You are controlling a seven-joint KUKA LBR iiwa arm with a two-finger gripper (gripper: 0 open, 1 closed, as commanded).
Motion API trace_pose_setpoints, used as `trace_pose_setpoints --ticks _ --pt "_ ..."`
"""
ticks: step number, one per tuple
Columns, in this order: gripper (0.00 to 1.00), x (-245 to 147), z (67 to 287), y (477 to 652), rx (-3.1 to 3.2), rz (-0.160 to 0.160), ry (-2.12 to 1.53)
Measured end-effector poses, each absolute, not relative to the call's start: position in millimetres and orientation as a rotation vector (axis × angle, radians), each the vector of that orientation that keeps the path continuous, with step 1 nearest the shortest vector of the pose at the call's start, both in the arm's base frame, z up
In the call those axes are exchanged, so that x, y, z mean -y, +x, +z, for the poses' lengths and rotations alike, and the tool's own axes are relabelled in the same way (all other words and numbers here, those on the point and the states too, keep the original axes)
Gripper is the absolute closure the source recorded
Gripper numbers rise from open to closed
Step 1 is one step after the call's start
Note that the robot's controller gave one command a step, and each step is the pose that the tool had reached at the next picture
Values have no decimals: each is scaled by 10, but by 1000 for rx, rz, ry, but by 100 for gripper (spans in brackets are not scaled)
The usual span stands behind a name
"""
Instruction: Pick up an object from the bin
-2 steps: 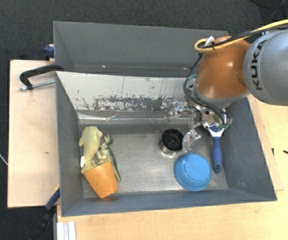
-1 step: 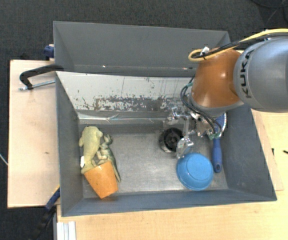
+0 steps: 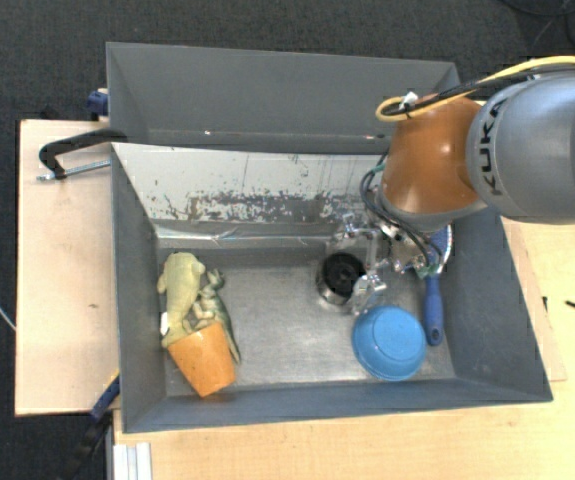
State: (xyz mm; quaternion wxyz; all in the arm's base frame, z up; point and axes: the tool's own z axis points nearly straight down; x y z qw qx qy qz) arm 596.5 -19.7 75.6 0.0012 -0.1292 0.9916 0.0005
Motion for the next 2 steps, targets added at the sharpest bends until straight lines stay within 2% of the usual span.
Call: trace_pose_setpoints --ticks 1,2 --pt "100 190 770 5988 -3103 1 -404" --pt "100 180 1568 6025 -3100 -2 -404"
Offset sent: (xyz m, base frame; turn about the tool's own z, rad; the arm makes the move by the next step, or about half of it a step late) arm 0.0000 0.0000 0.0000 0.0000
